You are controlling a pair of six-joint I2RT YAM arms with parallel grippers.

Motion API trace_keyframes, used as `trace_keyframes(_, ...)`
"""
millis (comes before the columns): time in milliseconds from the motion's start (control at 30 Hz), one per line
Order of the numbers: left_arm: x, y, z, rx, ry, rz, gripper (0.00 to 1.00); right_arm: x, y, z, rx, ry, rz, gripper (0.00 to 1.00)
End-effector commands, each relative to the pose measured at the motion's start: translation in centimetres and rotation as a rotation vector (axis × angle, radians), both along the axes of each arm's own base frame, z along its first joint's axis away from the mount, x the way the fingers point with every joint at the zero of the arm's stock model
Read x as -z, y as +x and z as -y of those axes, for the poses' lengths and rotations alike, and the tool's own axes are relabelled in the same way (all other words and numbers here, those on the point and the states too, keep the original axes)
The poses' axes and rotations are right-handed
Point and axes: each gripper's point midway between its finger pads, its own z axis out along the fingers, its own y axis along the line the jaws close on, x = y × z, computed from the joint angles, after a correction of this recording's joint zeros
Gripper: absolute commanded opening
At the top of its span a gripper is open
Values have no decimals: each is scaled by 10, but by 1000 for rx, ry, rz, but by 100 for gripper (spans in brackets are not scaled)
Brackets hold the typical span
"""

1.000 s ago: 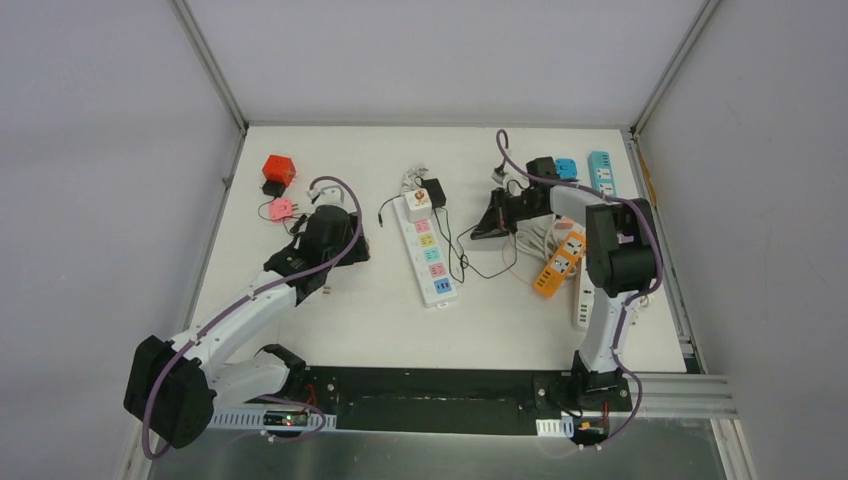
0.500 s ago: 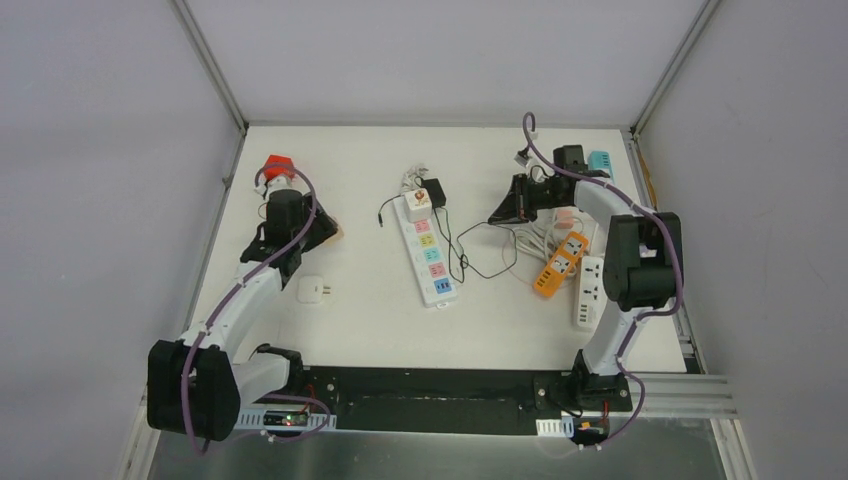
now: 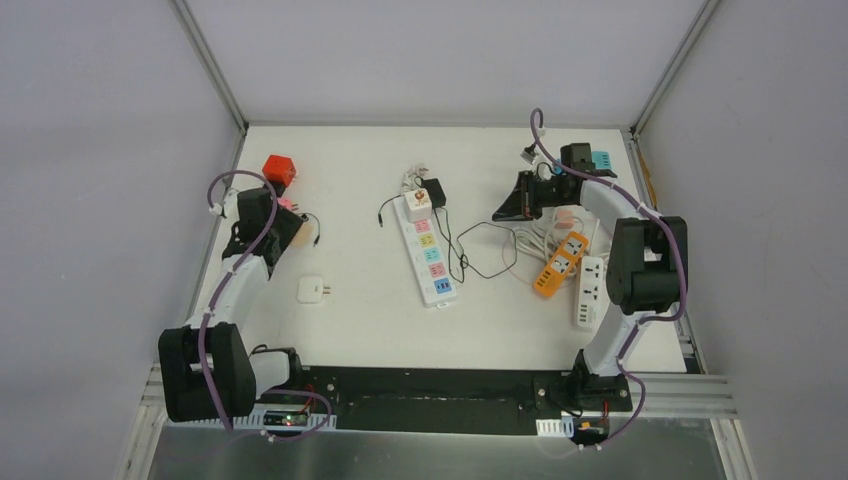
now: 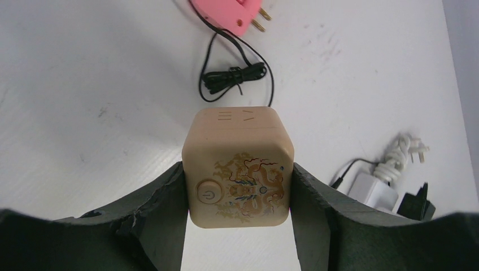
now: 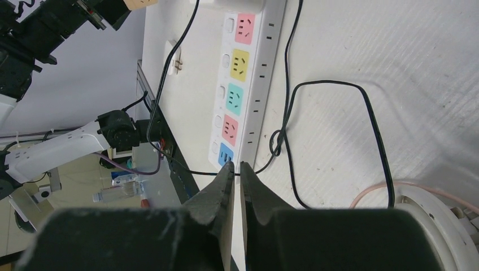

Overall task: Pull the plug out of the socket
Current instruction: Place the plug at the corner of the board.

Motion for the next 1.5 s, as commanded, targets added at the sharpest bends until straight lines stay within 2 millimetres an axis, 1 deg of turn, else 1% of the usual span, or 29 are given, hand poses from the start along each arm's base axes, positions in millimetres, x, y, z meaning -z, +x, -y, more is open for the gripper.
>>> trace_keyframes(0, 3, 1, -23, -158, -42, -11, 15, -28, -1, 0, -23, 37, 90, 11)
trace_keyframes(100, 9, -2, -32, -212, -39, -57, 15, -28, -1, 1, -23, 38, 92, 11)
trace_keyframes(467, 27, -2, -41, -259, -65, -129, 18, -27, -1, 1, -24, 42, 83, 11)
trace_keyframes(500, 28, -2, -42, -264, -64, -134, 20, -27, -1, 0, -24, 43, 82, 11)
trace_keyframes(533, 29, -3, -44, -273, -63, -136, 24, -27, -1, 0, -24, 43, 80, 11)
trace_keyframes(567, 30, -3, -45, -281, -62, -141, 32, -27, -1, 1, -24, 44, 81, 11)
trace_keyframes(633, 33, -5, -50, -304, -59, -156, 51, -27, -1, 1, -24, 44, 81, 11)
trace_keyframes(667, 34, -6, -53, -322, -59, -168, 63, -27, -2, 1, -24, 44, 81, 11)
trace_keyframes(733, 36, -9, -57, -351, -54, -193, 80, -27, -1, 1, -23, 44, 80, 11)
trace_keyframes(767, 37, -11, -59, -364, -50, -209, 87, -27, -2, 1, -24, 44, 80, 11)
trace_keyframes(833, 36, -12, -60, -371, -46, -227, 96, -27, -2, 1, -25, 44, 82, 11)
trace_keyframes(867, 35, -13, -61, -373, -45, -233, 99, -27, -2, 1, -25, 44, 81, 11)
trace_keyframes(1033, 26, -17, -59, -366, -46, -231, 99, -27, -2, 1, -28, 36, 92, 11)
trace_keyframes(1200, 6, -22, -53, -325, -49, -179, 99, -30, -3, 3, -38, 22, 120, 11)
trace_keyframes(1300, -8, -23, -42, -261, -69, -134, 99, -33, -4, 4, -40, 13, 140, 12)
trace_keyframes(1333, -10, -23, -37, -232, -77, -128, 99, -34, -4, 4, -42, 11, 148, 12)
trace_keyframes(1467, -24, -20, -13, -83, -119, -64, 98, -41, -6, 5, -48, 0, 180, 13)
